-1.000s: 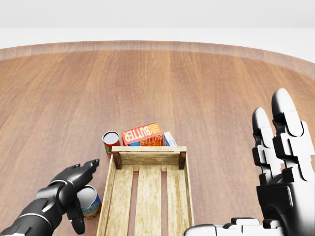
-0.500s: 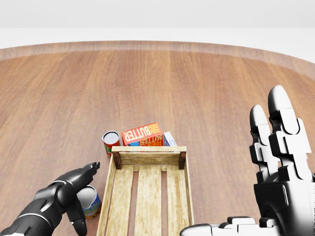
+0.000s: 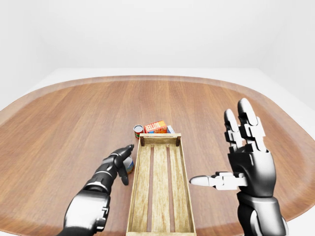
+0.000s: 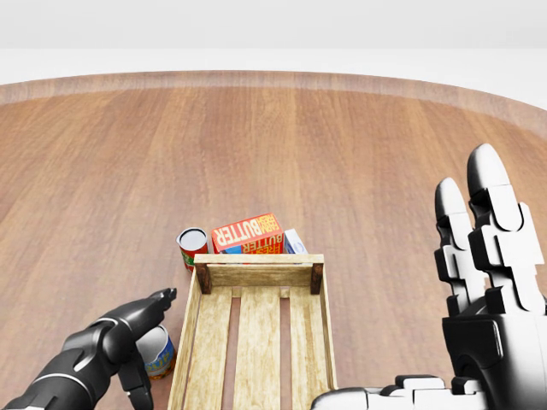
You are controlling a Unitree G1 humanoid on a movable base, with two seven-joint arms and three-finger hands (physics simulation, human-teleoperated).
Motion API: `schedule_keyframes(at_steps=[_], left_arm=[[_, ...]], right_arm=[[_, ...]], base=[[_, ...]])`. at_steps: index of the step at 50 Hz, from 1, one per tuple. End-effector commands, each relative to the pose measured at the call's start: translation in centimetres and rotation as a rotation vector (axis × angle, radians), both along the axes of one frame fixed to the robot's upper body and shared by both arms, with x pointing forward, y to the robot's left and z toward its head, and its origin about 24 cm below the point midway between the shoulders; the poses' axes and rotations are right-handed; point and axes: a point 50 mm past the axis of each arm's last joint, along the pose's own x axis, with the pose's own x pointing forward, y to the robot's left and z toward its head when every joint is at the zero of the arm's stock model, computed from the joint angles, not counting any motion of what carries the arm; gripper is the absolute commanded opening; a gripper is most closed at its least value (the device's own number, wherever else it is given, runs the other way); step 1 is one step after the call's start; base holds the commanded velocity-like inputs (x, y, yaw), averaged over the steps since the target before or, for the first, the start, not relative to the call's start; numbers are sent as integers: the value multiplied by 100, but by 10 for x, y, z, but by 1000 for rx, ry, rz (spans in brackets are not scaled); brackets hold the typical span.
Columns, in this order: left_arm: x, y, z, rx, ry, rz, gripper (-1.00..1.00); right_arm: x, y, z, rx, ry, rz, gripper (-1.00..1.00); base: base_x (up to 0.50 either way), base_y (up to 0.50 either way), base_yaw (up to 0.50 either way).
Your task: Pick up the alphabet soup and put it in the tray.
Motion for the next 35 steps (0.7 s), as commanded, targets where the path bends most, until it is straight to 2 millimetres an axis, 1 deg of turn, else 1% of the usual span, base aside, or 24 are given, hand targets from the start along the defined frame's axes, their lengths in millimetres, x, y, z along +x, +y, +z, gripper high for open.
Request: schedule_keyframes(at_steps=[1, 7, 8, 9, 10, 14, 15, 26, 35], left_arm=[[-3, -2, -4, -21, 35, 2, 100], [-4, -2, -5, -29, 44, 8, 100], [-5, -2, -5, -49, 57, 17, -63], [-5, -2, -5, -44, 54, 14, -88], [-6, -1, -7, -33, 58, 11, -93], [-8, -1, -9, -29, 60, 9, -92], [-12, -2, -13, -23, 63, 7, -91], [-11, -3, -12, -28, 80, 0, -92], [-6, 8, -5, -28, 52, 29, -92]], right_arm=[[-1, -3, 1, 11, -2, -13, 96], [-1, -3, 0, 11, -1, -15, 97], [-1, -4, 1, 13, -1, -16, 96], [-1, -4, 1, 14, -2, -17, 97], [-2, -4, 1, 14, -3, -21, 97], [-1, -5, 1, 15, -4, -26, 96], [-1, -5, 1, 16, -5, -29, 96], [-2, -10, 3, 18, -13, -48, 96], [-2, -10, 0, 19, 2, -48, 96]], base=[[0, 0, 0], [0, 0, 0], [0, 0, 0], [0, 0, 0], [0, 0, 0], [0, 0, 0], [0, 0, 0], [0, 0, 0], [0, 0, 0]])
